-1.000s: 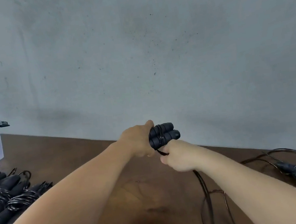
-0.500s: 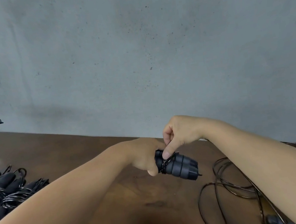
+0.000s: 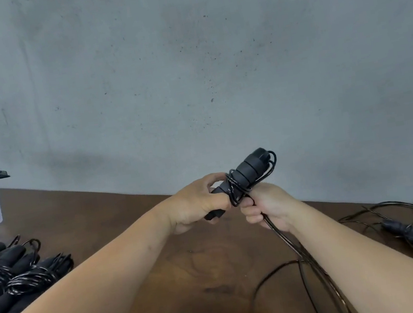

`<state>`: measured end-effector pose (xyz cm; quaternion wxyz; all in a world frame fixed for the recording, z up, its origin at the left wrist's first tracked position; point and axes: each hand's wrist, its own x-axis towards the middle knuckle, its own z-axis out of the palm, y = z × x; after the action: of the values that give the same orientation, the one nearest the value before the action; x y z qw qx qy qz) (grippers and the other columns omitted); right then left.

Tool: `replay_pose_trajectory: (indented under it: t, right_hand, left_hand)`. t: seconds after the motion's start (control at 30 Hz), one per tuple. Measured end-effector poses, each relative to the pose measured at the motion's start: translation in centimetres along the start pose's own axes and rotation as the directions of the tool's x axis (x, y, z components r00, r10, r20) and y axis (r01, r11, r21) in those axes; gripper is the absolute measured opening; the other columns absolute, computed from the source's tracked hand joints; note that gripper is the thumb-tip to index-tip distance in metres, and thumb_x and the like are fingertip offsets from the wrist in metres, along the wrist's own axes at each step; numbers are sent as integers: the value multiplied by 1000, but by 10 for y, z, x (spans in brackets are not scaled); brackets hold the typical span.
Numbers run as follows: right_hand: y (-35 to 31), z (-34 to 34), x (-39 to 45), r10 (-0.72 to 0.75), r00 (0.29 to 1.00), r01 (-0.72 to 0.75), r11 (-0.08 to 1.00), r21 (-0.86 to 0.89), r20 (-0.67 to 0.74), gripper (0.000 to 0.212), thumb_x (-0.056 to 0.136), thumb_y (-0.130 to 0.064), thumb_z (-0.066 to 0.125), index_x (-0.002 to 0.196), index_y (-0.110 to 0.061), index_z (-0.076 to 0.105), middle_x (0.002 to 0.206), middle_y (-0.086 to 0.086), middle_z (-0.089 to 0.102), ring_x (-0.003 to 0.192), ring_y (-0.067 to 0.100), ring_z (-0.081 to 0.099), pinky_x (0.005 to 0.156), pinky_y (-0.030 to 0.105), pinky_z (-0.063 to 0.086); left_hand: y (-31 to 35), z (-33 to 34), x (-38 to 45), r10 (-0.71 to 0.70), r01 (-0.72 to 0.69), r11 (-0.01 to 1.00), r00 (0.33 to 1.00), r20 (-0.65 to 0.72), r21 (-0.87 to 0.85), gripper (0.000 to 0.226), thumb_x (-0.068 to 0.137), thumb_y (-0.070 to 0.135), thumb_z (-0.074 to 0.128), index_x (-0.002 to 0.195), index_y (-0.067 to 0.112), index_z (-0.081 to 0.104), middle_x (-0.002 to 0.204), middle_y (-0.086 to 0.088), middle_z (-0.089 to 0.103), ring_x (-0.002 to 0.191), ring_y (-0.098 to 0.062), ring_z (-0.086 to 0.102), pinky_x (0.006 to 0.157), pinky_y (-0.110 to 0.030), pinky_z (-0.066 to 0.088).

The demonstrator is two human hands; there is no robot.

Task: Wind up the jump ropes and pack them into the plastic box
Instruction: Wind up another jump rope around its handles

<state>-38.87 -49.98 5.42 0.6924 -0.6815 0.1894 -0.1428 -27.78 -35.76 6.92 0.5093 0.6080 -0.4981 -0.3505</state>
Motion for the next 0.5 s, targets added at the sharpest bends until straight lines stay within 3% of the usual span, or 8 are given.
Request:
replay_pose_trajectory:
  t: [0.1, 0.2, 0.3, 0.37, 0.43, 0.5]
  right_hand:
    - [9, 4, -11, 60, 998, -60, 998, -4, -2, 28, 105, -27, 40, 88, -10, 53, 58, -4, 32, 45, 7, 20, 38, 19, 18]
    - [17, 6, -21, 145, 988, -136, 978, -160, 48, 31, 104, -28, 43, 114, -5, 62, 61, -4, 32, 48, 8, 18, 40, 20, 15]
    - [9, 11, -28, 170, 982, -116, 892, -437, 85, 29, 103, -23, 41, 116, -9, 63, 64, -5, 36, 47, 9, 24, 43, 22, 20]
    - [-2, 13, -28, 148, 986, -48, 685, -727, 75, 30, 103, -25, 41, 114, -13, 66, 70, -6, 44, 50, 8, 36, 48, 21, 31]
    - [-14, 12, -27, 53, 993, 87, 308, -948, 108, 29, 102, -29, 44, 109, -19, 70, 79, -7, 54, 65, 11, 51, 59, 25, 42]
    - [-25, 10, -25, -31, 982, 187, -13, -982, 188, 29, 100, -36, 47, 100, -21, 72, 87, -3, 63, 80, 19, 59, 69, 31, 47]
  left_hand:
    - [-4, -8, 5, 53, -44, 997, 989, -141, 67, 48, 66, 14, 64, 112, 28, 67, 80, -3, 60, 61, -13, 47, 52, -23, 38]
    - [-6, -31, 8, 105, -1, 957, 933, -344, 289, 33, 75, 15, 65, 107, 22, 66, 74, 2, 60, 61, -14, 51, 54, -21, 42]
    - [-16, -38, 6, 118, 126, 728, 945, -304, 674, 34, 70, 26, 66, 101, 28, 55, 77, 8, 58, 68, -17, 52, 60, -27, 42]
    - [-20, -29, 4, 117, 191, 519, 950, -291, 833, 34, 71, 30, 64, 99, 36, 45, 78, 10, 55, 72, -17, 53, 57, -27, 38]
    - [-24, -22, 4, 136, 197, 345, 957, -256, 918, 32, 73, 32, 61, 99, 35, 44, 81, 8, 55, 76, -20, 56, 57, -27, 37]
    - [-25, -17, 4, 113, 189, 240, 969, -221, 952, 34, 74, 32, 60, 105, 33, 47, 85, 8, 57, 79, -21, 59, 60, -29, 40]
